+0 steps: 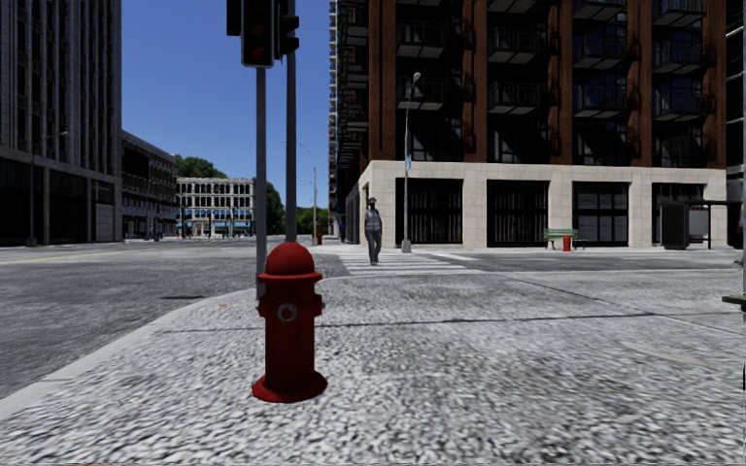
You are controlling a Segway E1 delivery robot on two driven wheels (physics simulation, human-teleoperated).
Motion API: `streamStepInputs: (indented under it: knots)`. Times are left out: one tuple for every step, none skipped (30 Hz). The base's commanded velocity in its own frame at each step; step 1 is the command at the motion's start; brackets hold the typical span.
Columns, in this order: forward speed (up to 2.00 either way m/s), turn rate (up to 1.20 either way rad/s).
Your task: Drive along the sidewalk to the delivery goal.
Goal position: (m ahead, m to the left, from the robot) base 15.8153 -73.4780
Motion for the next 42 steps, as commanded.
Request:
streamStepInputs:
  knots:
    - [1.44,-0.27]
    - [1.45,-0.27]
    - [1.50,-0.35]
    - [1.53,-0.46]
    - [1.53,-0.46]
    - [1.54,-0.49]
    - [1.54,-0.49]
    - [1.54,-0.50]
    - [1.54,-0.50]
    - [1.54,-0.50]
    - [1.54,-0.50]
    - [1.54,-0.51]
    - [1.54,-0.51]
    - [1.54,-0.61]
    - [1.54,-0.67]
    - [1.54,-0.68]
    - [1.54,-0.68]
    - [1.54,-0.69]
    - [1.54,-0.70]
    - [1.54,-0.74]
    - [1.54,-0.74]
    - [1.54,-0.77]
    - [1.54,-0.77]
    - [1.54,-0.77]
    - [1.54,-0.77]
    - [1.54,-0.77]
    - [1.54,-0.77]
    - [1.54,-0.72]
    - [1.54,-0.52]
    - [1.54,-0.46]
    - [1.54,-0.46]
    - [1.54,-0.44]
    - [1.53,-0.44]
    - [1.53,-0.44]
    - [1.53,-0.44]
    - [1.53,-0.42]
    - [1.53,-0.32]
    - [1.53,-0.29]
    - [1.53,-0.29]
    - [1.53,-0.22]
    - [1.53,-0.08]
    - [1.53,0.00]
